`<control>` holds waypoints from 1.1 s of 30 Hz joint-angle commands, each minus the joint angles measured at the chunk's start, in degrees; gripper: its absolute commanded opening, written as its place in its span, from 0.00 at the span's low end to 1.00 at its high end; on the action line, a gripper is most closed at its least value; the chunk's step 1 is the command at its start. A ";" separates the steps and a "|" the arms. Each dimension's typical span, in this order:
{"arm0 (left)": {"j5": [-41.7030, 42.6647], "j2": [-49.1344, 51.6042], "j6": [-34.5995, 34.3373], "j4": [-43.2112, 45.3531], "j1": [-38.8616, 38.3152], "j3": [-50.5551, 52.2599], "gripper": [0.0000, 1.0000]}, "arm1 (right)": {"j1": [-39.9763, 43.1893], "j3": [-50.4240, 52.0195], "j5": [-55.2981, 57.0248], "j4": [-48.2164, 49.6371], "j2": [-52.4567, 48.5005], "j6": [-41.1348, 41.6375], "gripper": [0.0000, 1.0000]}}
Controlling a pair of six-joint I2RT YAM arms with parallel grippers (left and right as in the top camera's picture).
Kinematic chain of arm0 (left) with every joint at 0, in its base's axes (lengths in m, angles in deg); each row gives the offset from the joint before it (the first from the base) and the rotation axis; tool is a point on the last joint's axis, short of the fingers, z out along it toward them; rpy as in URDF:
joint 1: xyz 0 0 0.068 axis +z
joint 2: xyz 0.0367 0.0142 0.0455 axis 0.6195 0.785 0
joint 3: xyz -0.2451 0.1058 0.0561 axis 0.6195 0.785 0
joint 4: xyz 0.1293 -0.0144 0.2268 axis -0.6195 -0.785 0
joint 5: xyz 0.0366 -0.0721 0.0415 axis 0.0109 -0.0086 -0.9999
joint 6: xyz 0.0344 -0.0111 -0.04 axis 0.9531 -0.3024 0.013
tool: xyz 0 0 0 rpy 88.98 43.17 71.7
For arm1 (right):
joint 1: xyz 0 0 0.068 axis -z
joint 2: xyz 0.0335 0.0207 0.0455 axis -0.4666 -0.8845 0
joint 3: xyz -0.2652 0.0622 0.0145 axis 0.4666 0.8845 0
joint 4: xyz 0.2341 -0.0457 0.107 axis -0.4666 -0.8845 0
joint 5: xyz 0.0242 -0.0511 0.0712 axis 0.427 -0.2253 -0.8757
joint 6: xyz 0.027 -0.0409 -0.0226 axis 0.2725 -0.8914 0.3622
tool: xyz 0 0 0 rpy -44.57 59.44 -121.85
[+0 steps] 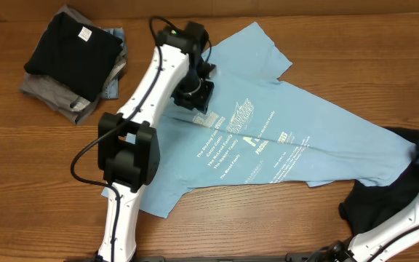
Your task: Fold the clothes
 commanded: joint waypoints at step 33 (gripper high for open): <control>-3.28 -0.81 -3.26 16.98 14.49 16.17 0.23 | 0.35 -8.94 -23.47 -6.25 1.18 -16.00 0.51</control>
